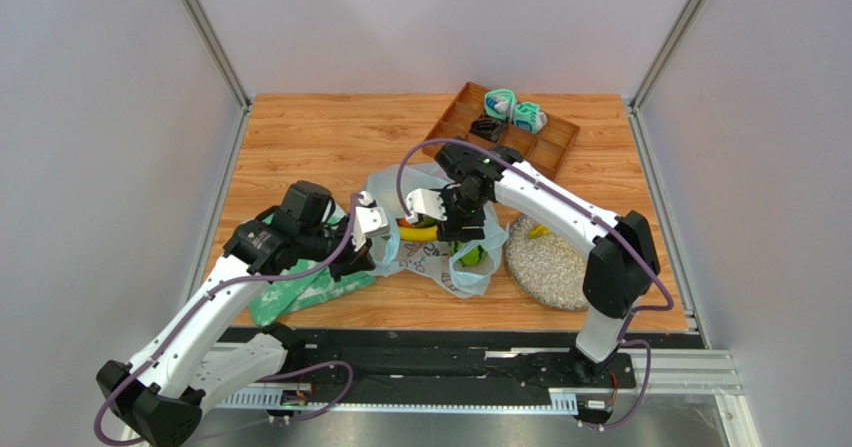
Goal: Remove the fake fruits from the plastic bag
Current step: Take out the fake fruit from the plastic bag.
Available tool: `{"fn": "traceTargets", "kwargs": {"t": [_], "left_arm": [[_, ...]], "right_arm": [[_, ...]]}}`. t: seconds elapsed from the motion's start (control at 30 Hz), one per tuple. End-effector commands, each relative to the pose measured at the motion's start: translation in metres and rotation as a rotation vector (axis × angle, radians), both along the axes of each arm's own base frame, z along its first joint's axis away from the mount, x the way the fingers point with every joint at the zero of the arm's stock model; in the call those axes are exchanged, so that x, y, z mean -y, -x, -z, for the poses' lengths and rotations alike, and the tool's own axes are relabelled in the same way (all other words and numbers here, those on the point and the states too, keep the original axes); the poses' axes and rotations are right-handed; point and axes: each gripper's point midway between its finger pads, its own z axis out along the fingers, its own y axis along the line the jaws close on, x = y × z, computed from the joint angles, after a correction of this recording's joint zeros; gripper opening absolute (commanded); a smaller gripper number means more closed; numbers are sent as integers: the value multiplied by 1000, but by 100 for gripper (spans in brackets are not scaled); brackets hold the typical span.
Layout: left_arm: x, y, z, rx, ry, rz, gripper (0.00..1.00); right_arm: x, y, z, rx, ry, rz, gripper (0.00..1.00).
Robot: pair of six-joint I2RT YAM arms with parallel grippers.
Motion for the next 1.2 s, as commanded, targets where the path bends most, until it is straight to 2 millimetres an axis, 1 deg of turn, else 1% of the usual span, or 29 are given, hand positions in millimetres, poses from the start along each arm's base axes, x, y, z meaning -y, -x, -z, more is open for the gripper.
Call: {"fn": "traceTargets", "kwargs": {"t": [0.0, 0.03, 0.13, 0.2, 0.23, 0.33, 0.37, 0.43, 0.47, 0.5, 0.53, 0.57, 0.6, 0.63, 0.67, 0.73, 0.77, 0.8, 0.83, 0.9, 0.93, 0.97, 1.03, 1.1, 1.13, 1.17], "left_arm": [[-2, 0, -5, 30, 30, 24, 0], [-2, -1, -6, 33, 31, 20, 0], [-3, -3, -7, 39, 37, 12, 0], [-3, -5, -6, 40, 44, 6, 0], [-3, -5, -6, 38, 46, 4, 0], [-3, -7, -7, 30, 50, -3, 0], [-3, -7, -8, 27, 50, -7, 0], [-3, -7, -7, 21, 49, -8, 0], [-3, -7, -8, 22, 49, -8, 0], [-4, -7, -8, 21, 49, -10, 0], [-4, -7, -8, 21, 49, -11, 0], [-5, -8, -7, 21, 47, -16, 0], [-5, -8, -8, 23, 47, -17, 0], [-6, -8, -8, 21, 49, -20, 0], [-6, -9, -8, 22, 47, -21, 0], [-6, -9, -7, 22, 49, -23, 0], [-6, -10, -7, 21, 49, -24, 0], [-6, -10, -7, 23, 52, -25, 0], [-7, -11, -8, 24, 53, -27, 0], [-8, -12, -8, 23, 54, -34, 0], [-8, -12, -8, 23, 54, -38, 0], [-8, -12, -9, 24, 55, -40, 0], [-9, -13, -8, 22, 53, -43, 0], [-9, -13, -7, 19, 51, -44, 0], [-9, -13, -8, 19, 54, -44, 0], [-9, -14, -8, 22, 53, -46, 0]], "right_arm": [[-25, -19, -9, 93, -62, -35, 65], [-29, -19, -14, 103, -74, -33, 64], [-39, -9, -31, 108, -116, -49, 65], [-44, 2, -33, 104, -121, -80, 65], [-47, 9, -28, 97, -112, -102, 65], [-52, 13, -17, 87, -98, -111, 65], [-56, 12, -8, 79, -86, -110, 65], [-55, 4, 4, 92, -37, -73, 65], [-57, -3, 15, 89, -3, -55, 67], [-50, -12, 18, 119, 47, -26, 69], [-43, -13, 23, 115, 89, -19, 72], [-39, -14, 26, 117, 123, -16, 77], [-31, -17, 28, 129, 157, -8, 80], [-24, -12, 30, 111, 182, -13, 82], [-16, -12, 29, 121, 219, -17, 86], [-6, -3, 34, 101, 246, -22, 88], [-3, -1, 38, 97, 252, -21, 89], [6, 2, 45, 100, 280, -19, 89], [6, -2, 48, 122, 278, -13, 89], [14, -9, 53, 166, 319, 3, 90], [19, -10, 61, 168, 345, 6, 90], [22, -10, 64, 167, 365, 13, 91], [30, -7, 69, 128, 414, 40, 91], [33, -3, 70, 101, 431, 53, 92], [36, -2, 71, 93, 447, 60, 100], [39, -4, 72, 105, 463, 63, 100]]}}
